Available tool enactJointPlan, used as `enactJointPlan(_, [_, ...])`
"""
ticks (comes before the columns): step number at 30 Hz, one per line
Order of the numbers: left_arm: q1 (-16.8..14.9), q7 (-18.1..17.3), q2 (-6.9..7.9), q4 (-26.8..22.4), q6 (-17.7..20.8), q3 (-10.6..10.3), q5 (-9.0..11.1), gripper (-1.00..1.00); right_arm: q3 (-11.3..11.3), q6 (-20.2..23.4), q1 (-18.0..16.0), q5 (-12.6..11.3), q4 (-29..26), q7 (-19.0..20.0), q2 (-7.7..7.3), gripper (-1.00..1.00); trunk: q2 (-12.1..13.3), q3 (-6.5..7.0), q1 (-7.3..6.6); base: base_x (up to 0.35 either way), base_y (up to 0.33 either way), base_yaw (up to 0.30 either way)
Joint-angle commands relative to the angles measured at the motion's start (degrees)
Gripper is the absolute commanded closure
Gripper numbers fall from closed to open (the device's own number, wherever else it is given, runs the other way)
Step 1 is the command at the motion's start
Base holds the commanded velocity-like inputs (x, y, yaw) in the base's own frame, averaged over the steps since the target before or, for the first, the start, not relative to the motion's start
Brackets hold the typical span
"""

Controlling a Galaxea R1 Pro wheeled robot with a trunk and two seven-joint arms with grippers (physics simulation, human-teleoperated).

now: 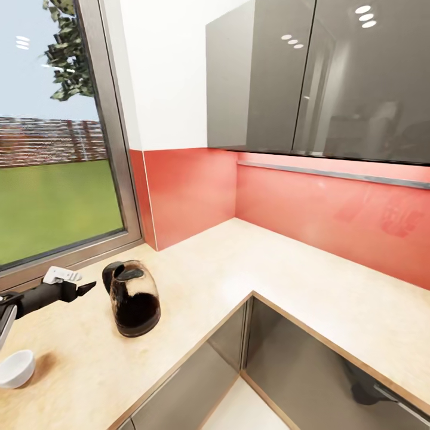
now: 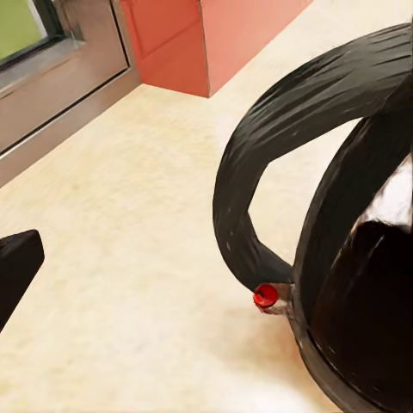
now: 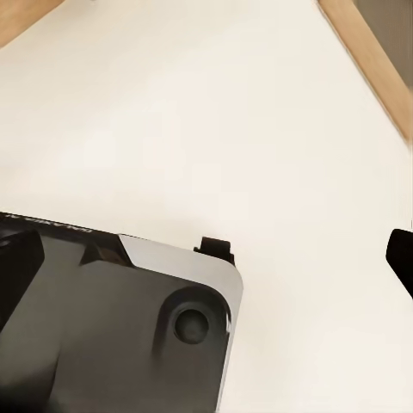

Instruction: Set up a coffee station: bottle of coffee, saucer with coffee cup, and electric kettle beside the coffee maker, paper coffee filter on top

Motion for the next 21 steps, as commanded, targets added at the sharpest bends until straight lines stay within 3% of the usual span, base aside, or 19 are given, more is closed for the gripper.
enactJointPlan(1, [-0.08, -0.48, -0.03, -0.07, 0.21, 0.10, -0.52, -1.00, 0.37, -0.13, -0.04, -0.58, -0.01, 0.26, -0.03, -1.00, -0.12, -0.13, 0.05, 0.119, -0.093, 0.000])
enactJointPlan(21, [-0.08, -0.48, -0.03, -0.06, 0.20, 0.17, -0.61, -1.00, 0.37, -0.13, -0.04, -0.70, -0.01, 0.27, -0.03, -1.00, -0.12, -0.13, 0.05, 0.015, -0.014, 0.000])
